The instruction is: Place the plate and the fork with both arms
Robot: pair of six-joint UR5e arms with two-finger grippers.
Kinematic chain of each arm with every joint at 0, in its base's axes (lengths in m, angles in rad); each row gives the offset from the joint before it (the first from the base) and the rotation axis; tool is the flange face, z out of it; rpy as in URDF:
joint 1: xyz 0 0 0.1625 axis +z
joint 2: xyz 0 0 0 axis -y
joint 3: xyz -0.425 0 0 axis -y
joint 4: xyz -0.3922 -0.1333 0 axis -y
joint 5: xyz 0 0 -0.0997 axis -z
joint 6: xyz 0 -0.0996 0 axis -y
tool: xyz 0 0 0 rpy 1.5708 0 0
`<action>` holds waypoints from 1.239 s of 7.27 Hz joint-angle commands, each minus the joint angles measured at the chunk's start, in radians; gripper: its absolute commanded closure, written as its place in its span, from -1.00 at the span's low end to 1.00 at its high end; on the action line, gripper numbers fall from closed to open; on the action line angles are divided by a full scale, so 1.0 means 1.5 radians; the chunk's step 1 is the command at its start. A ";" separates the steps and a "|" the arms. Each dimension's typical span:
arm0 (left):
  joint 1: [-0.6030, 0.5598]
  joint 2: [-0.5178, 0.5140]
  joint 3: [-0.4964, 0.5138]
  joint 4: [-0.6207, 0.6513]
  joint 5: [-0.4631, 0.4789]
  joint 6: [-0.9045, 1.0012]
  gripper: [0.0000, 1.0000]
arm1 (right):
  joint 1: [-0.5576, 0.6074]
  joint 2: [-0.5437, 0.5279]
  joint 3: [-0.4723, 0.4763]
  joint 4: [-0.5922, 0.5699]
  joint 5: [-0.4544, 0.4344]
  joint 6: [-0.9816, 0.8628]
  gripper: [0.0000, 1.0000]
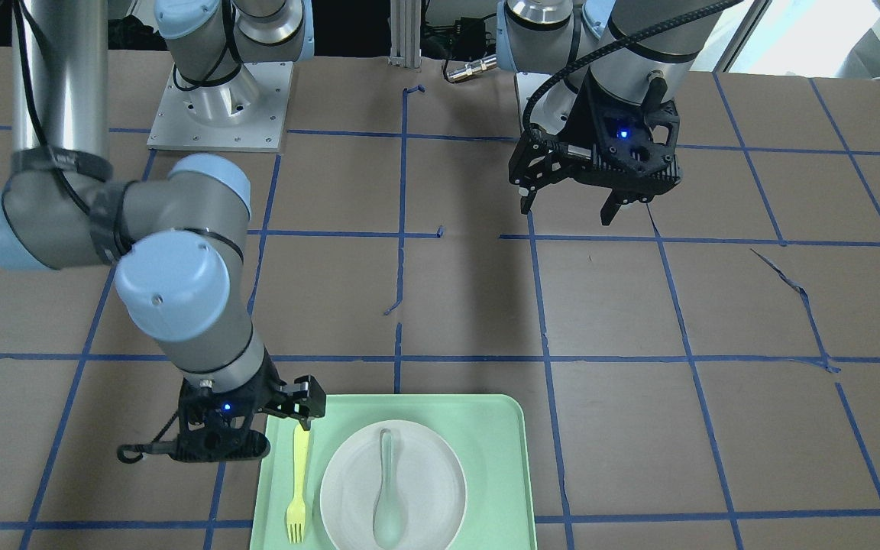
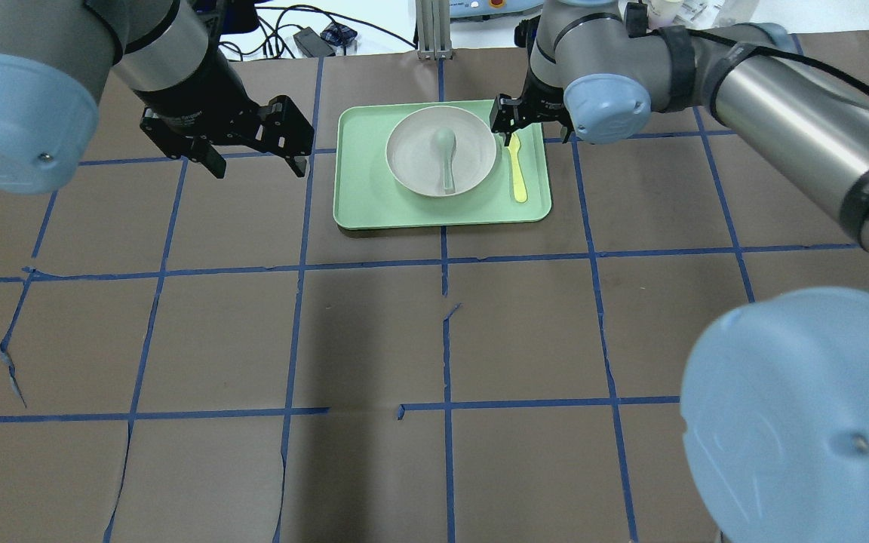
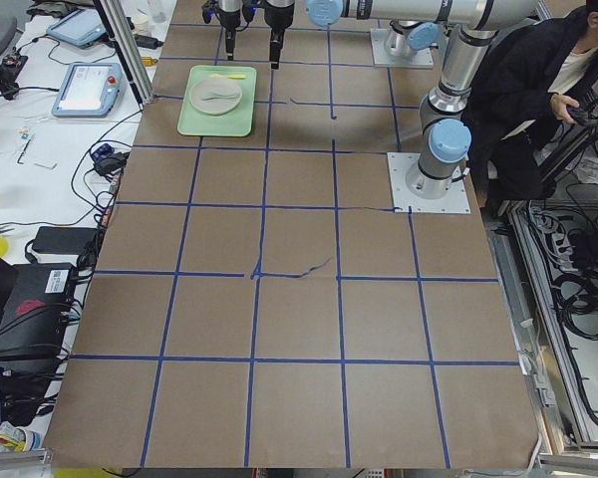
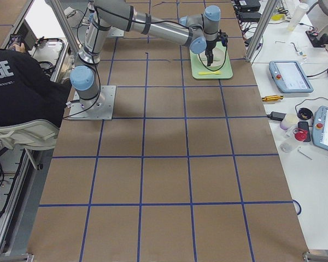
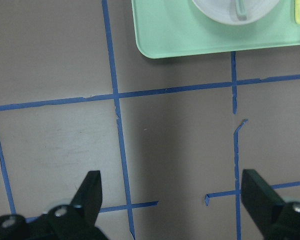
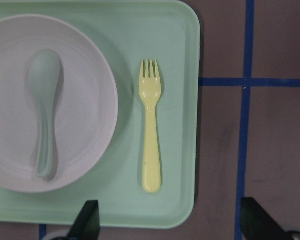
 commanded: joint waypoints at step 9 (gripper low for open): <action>-0.001 0.010 0.000 0.002 0.048 -0.013 -1.00 | -0.033 -0.298 0.054 0.318 -0.049 0.015 -1.00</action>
